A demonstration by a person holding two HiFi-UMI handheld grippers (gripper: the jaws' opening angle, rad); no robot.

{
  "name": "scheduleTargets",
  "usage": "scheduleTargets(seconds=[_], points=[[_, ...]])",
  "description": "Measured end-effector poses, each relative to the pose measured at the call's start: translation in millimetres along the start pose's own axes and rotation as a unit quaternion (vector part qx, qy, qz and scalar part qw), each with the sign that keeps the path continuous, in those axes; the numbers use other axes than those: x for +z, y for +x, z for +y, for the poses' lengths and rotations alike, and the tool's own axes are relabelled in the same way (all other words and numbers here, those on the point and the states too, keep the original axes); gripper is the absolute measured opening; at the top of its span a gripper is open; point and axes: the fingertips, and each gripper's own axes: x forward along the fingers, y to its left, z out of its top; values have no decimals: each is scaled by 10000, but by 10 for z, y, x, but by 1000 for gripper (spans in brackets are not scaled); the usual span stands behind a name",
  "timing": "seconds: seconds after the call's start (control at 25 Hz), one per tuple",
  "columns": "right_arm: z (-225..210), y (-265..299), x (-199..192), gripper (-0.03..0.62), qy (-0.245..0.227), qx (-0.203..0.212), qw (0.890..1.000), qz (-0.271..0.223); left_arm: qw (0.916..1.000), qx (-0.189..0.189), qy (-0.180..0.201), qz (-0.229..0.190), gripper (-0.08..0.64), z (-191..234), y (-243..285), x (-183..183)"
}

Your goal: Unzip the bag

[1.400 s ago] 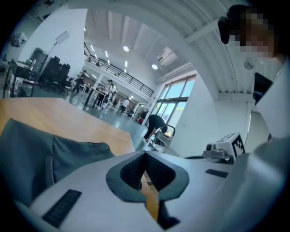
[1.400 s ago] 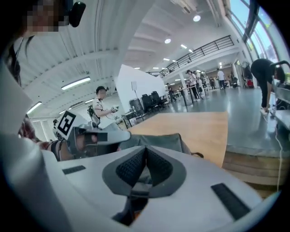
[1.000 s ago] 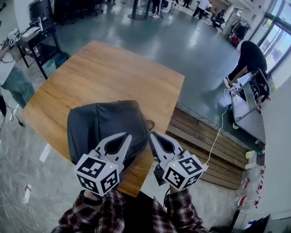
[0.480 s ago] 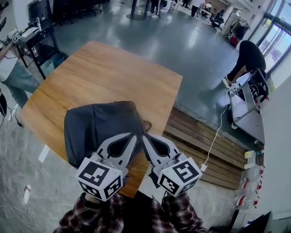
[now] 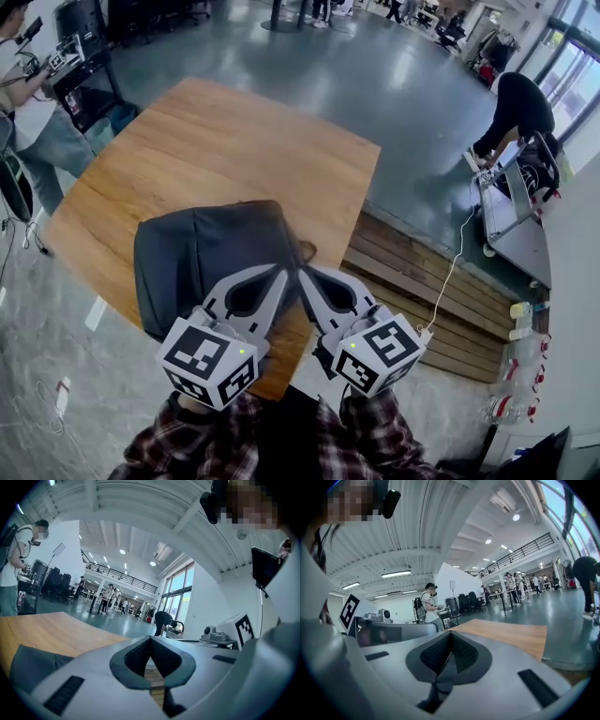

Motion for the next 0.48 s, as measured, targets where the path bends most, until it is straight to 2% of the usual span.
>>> scheduleTargets(seconds=[0.28, 0.48], points=[[67, 15, -16, 11, 21, -3, 10000, 32, 10000, -5, 19, -13, 9, -15, -64, 26], [228, 154, 203, 11, 22, 361, 9993, -18, 9991, 399, 121, -112, 9, 78, -223, 318]])
